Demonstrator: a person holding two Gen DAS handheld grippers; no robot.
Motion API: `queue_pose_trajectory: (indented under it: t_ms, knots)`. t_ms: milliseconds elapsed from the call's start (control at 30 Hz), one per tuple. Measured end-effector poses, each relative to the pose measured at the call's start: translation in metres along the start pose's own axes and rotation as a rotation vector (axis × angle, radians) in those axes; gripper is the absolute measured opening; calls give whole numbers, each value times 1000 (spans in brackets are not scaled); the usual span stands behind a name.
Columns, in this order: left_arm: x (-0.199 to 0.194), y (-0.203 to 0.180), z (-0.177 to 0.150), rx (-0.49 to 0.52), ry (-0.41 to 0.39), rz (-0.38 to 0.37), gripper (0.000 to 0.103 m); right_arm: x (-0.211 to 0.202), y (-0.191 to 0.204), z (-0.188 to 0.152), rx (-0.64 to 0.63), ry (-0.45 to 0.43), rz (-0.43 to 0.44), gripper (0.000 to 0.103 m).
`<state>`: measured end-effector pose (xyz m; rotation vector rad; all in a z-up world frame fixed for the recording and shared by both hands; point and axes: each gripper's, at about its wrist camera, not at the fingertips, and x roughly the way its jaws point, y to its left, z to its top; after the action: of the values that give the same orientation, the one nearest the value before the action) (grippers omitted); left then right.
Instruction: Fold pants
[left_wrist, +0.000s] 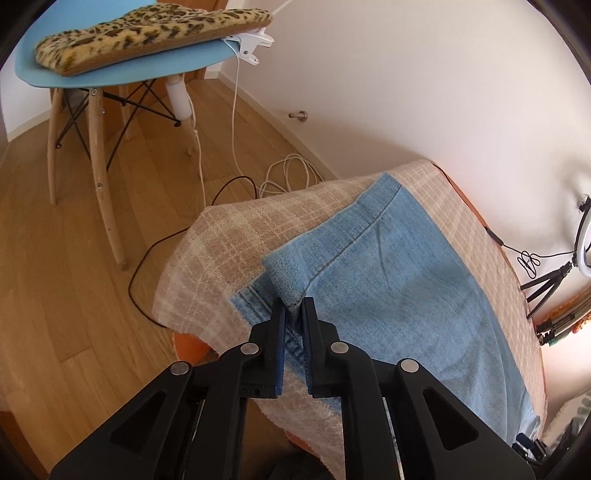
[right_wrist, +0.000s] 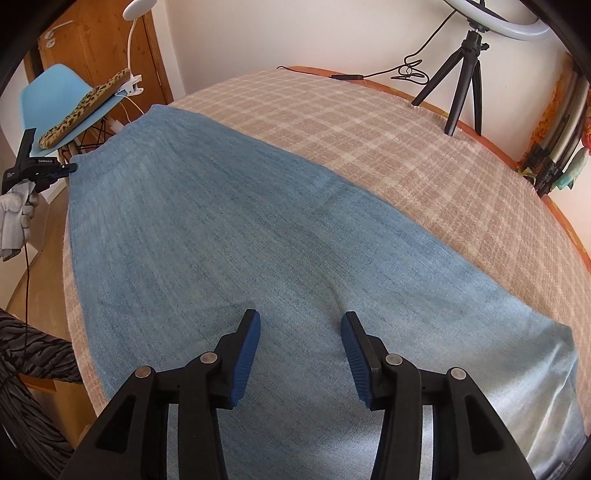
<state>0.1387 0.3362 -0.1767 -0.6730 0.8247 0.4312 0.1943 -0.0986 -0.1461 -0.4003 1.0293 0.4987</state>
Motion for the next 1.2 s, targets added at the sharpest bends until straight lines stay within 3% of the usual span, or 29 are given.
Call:
queue_pose_trajectory:
  t_ms: [67, 100, 133, 200, 300, 433, 600, 700, 900, 967, 1000, 1033, 1067, 1200]
  knots:
    - [-2, 4, 1, -31, 11, -2, 24, 1, 0, 1, -2, -1, -2, 48]
    - [-3, 7, 1, -50, 15, 3, 38, 1, 0, 1, -2, -1, -2, 48]
    - [-5, 11, 2, -73, 2, -2, 44, 1, 1, 1, -1, -3, -1, 49]
    - [-4, 20, 4, -133, 9, -37, 47, 2, 0, 2, -1, -3, 1, 50]
    - [11, 32, 2, -223, 79, -101, 50, 2, 2, 3, 1, -5, 6, 51]
    - [20, 32, -1, -255, 96, -135, 50, 3, 2, 2, -5, -6, 11, 51]
    - [9, 25, 4, -266, 40, -170, 47, 3, 0, 1, -5, -5, 15, 53]
    - [-1, 14, 7, -221, 6, -173, 44, 3, 0, 0, -2, -5, 20, 54]
    - [17, -2, 4, -128, 45, -94, 44, 3, -2, 1, 1, -4, 24, 54]
    - [17, -8, 3, -88, 18, -62, 44, 3, -2, 0, 1, -3, 25, 54]
    - [17, -11, 4, -69, 11, -54, 38, 3, -1, 1, 1, 0, 24, 54]
    - [16, -14, 4, -52, -1, -40, 20, 3, 0, 1, 0, 3, 23, 54]
    - [13, -16, 5, -38, -17, -23, 12, 3, 0, 1, 0, 3, 23, 54]
    - [-10, -26, 9, -8, -94, -74, 11, 2, 0, 3, 23, 11, 20, 54]
